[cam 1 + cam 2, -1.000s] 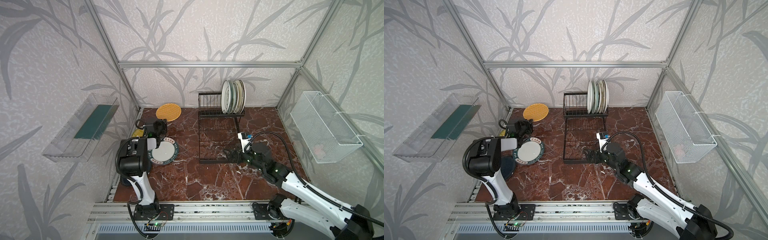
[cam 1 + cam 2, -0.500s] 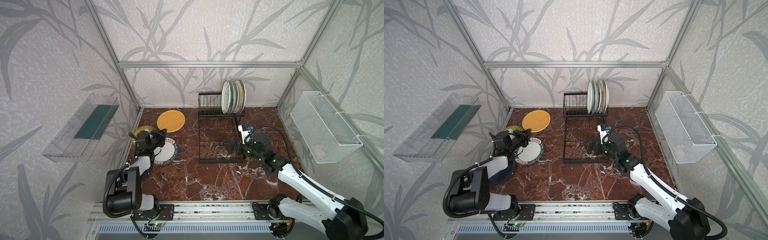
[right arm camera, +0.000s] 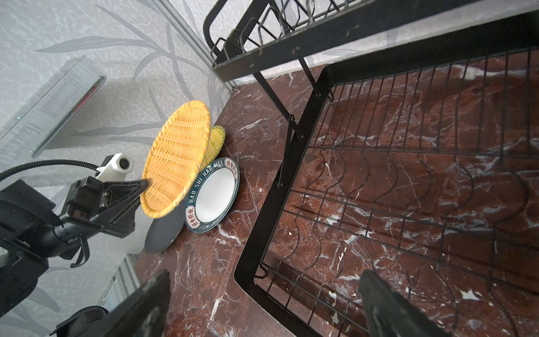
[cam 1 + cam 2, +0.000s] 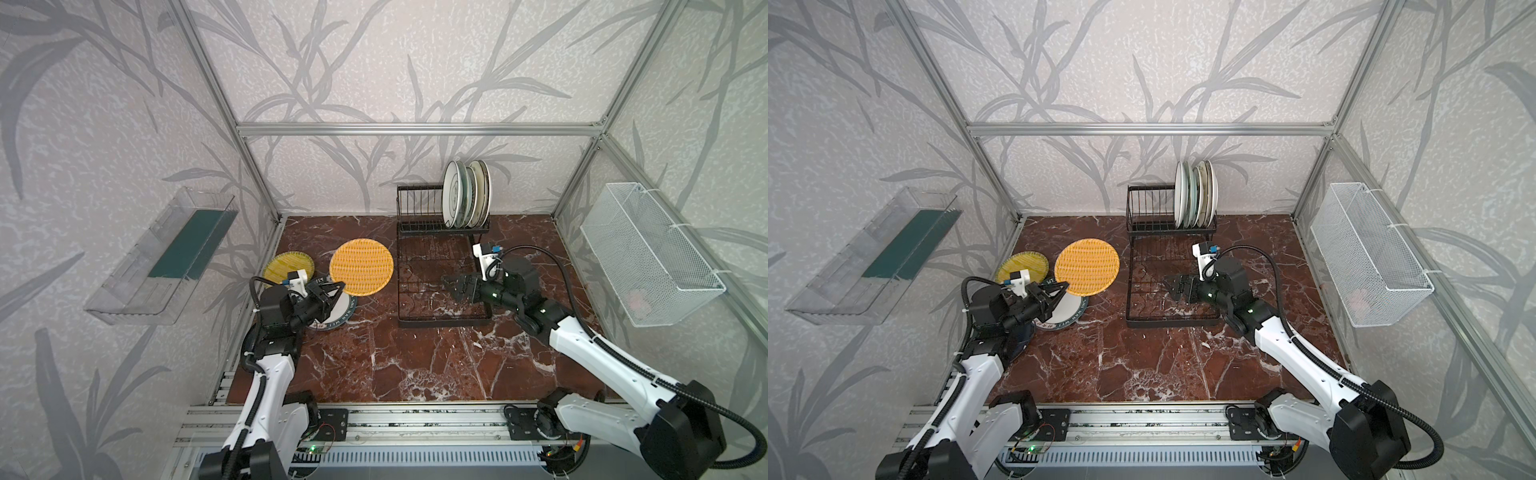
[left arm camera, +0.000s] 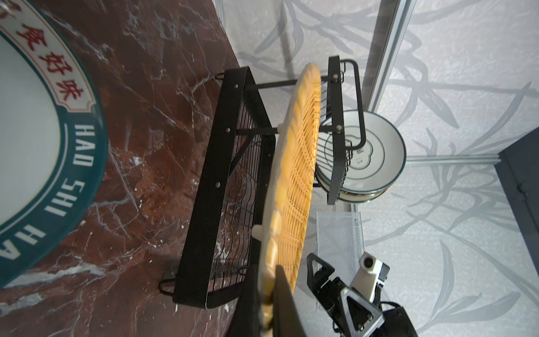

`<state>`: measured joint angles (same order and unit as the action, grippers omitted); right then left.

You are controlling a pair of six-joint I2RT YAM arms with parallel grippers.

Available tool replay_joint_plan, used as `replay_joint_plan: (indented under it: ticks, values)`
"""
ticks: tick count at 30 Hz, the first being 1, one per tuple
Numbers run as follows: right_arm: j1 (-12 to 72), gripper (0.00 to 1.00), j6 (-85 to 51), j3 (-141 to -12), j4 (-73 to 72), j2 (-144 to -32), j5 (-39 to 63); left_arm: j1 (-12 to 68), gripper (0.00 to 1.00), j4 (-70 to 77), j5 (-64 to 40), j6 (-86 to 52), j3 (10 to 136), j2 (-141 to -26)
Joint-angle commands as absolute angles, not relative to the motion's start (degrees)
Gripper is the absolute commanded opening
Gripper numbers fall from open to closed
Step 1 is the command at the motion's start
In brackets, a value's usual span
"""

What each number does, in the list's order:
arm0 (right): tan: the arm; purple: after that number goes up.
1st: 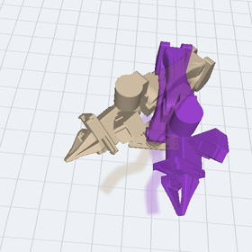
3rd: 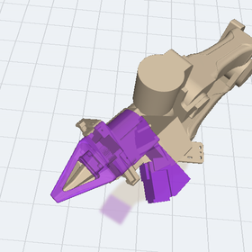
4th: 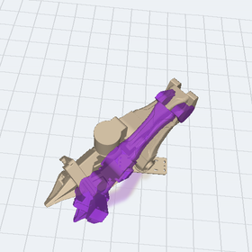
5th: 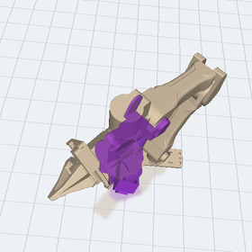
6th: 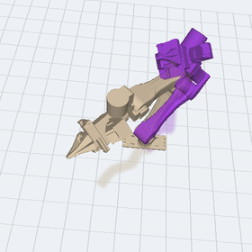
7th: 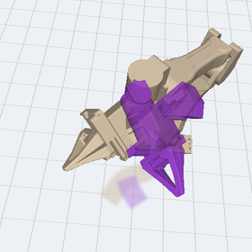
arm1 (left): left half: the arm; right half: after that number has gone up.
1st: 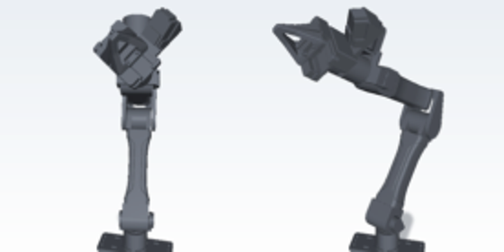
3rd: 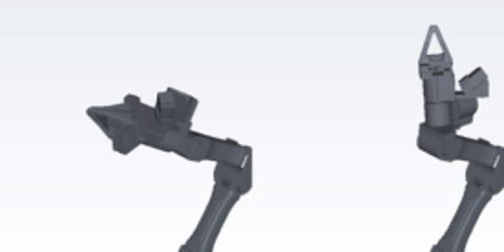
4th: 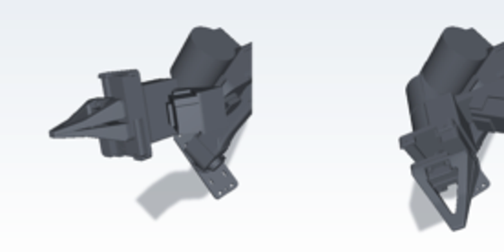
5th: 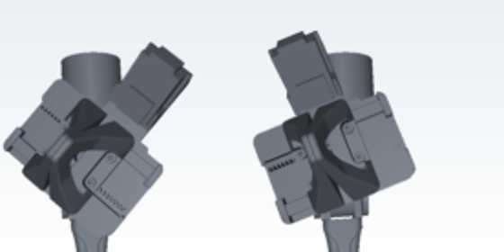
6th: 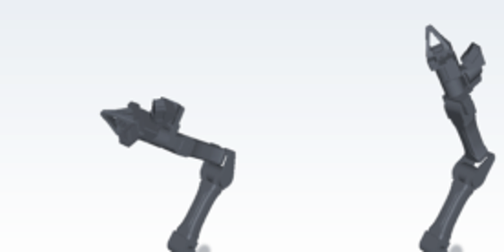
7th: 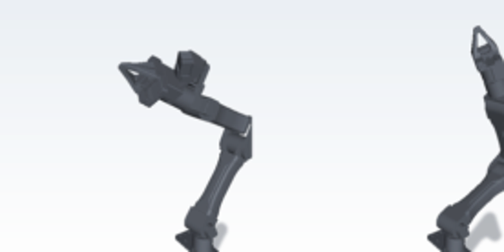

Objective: Load plates into a dish rack
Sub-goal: Place the plate on the dish rack.

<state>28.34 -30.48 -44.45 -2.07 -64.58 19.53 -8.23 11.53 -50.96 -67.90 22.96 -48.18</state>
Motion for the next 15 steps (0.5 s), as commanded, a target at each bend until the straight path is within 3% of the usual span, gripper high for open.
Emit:
replay_joint_plan:
  ticks: [1,9,15]
  values:
    - [27.47,0.99,-31.79,-45.33,-0.81,-62.64,21.68,-2.59,0.0,9.31,-55.48,-63.95,22.4,-46.1]
    - [25.69,1.0,-35.58,-44.18,1.9,-59.81,24.76,12.87,0.0,27.69,-51.73,-69.77,20.73,-51.49]
    - [25.62,0.87,-40.34,-43.08,1.73,-59.76,27.25,19.59,0.0,40.83,-50.89,-73.61,22.59,-59.92]
